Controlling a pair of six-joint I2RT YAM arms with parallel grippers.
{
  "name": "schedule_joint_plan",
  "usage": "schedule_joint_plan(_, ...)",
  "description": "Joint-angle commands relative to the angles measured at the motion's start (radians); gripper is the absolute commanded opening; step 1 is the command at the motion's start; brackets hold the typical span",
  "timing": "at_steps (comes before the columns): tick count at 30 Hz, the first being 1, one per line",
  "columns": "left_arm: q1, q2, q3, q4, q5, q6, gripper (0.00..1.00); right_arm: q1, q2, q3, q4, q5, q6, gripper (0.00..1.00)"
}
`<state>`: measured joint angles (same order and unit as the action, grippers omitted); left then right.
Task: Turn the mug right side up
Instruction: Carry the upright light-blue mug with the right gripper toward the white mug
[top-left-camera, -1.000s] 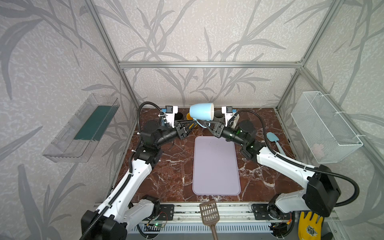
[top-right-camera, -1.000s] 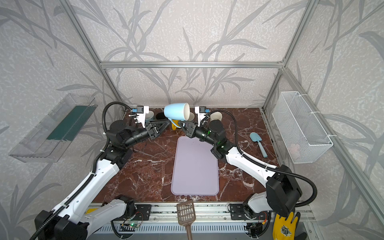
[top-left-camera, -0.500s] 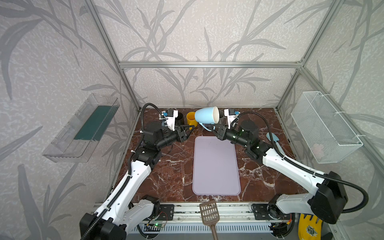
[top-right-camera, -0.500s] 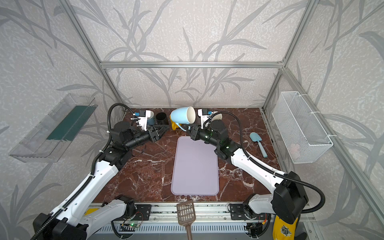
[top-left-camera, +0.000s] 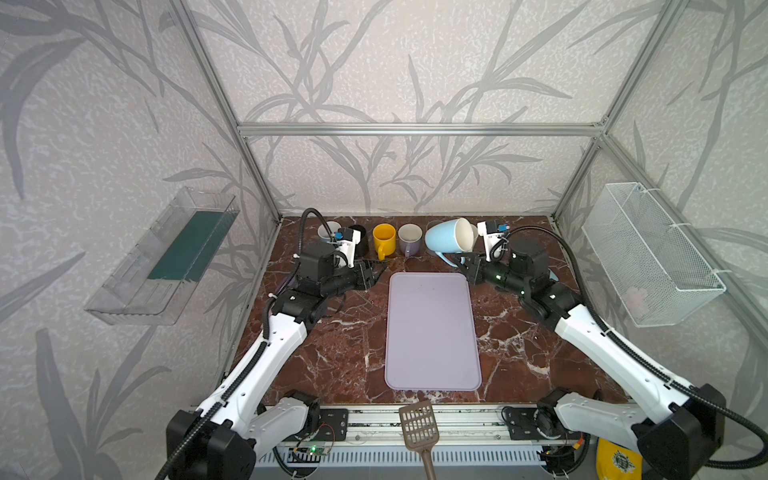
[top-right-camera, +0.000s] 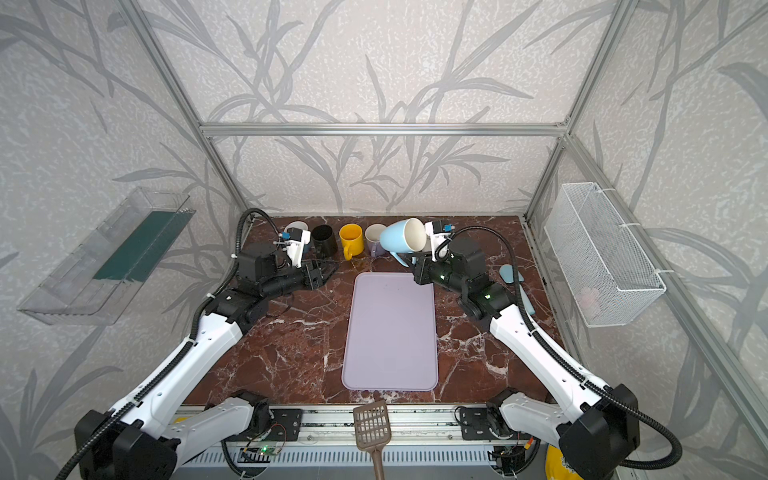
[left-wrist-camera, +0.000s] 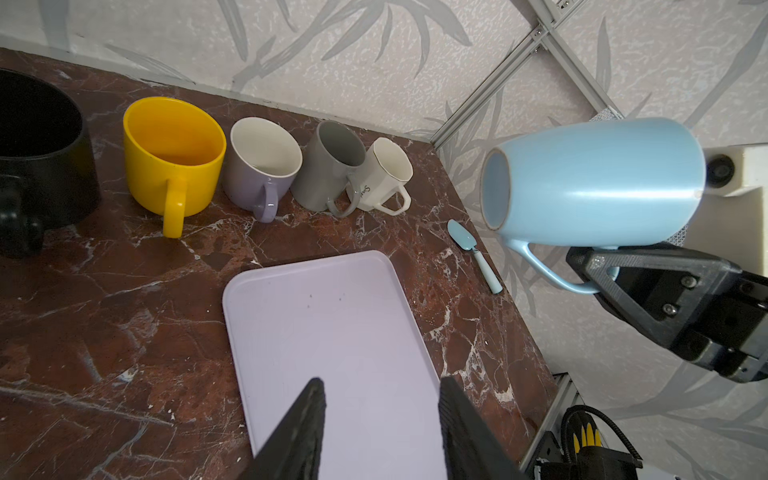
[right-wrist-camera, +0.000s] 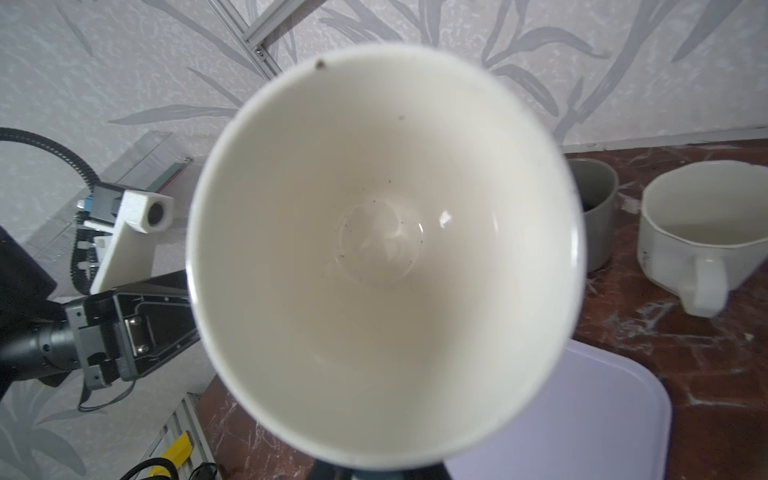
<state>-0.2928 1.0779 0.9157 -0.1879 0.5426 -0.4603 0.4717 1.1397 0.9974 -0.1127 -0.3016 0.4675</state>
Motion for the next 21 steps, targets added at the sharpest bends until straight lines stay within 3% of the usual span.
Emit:
schedule_joint_plan(1,-0.006,-0.017,0.032,-0.027,-0.022,0.033,0.47,-0.057,-0.045,0.055,-0.082,0.001,-0.091,0.00)
schedule_joint_plan(10,-0.012,-0.035,0.048,-0.069,-0.046,0.057,0.47,-0.209,-0.031,0.153,-0.336,0.055,-0.240,0.00)
schedule_joint_plan(21,-0.020,-0.035,0.054,-0.091,-0.058,0.047,0.47,-0.275,0.094,0.289,-0.516,0.186,-0.369,0.00)
